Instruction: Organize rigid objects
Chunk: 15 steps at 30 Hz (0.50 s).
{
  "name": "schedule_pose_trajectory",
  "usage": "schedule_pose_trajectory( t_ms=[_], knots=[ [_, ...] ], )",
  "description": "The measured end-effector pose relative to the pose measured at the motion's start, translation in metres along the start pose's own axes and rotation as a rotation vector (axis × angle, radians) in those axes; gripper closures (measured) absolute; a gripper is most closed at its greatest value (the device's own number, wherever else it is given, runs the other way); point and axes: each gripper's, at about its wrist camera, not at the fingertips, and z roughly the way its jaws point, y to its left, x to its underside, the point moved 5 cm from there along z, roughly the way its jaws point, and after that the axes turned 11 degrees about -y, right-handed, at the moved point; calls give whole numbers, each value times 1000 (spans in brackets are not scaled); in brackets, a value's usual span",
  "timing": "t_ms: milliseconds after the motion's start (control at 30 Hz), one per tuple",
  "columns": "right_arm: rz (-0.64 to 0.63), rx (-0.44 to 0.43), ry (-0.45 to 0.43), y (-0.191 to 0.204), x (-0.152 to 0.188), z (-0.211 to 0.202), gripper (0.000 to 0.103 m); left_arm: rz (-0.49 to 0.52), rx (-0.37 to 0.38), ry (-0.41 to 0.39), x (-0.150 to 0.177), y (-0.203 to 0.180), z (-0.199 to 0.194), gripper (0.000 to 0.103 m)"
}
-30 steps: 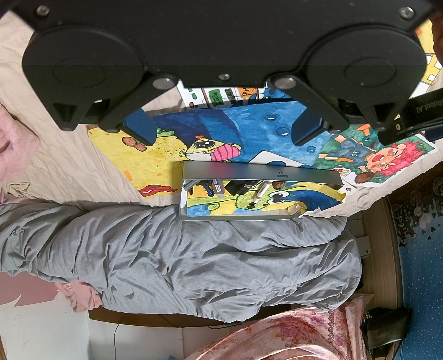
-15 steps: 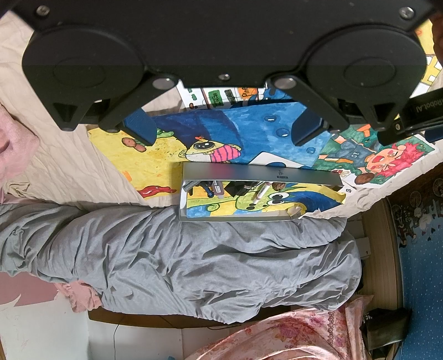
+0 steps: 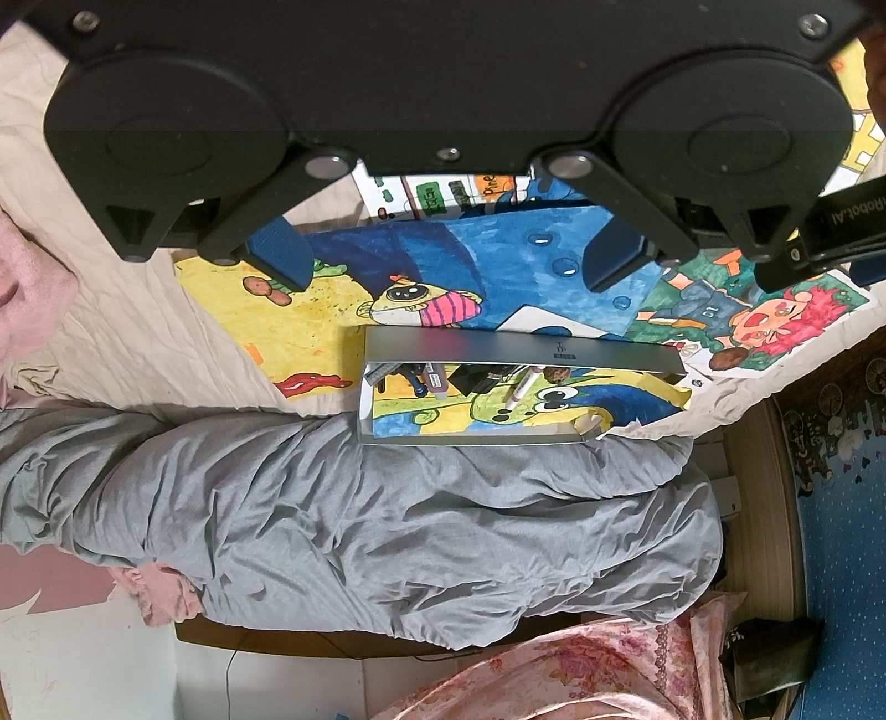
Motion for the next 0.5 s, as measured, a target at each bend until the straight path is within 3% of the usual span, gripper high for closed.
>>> schedule_pose_trajectory(
  t_ms=[500],
  knots=[
    [-1,0,2,0,0,0,1,2,0,1,0,0,0,1]
  ],
)
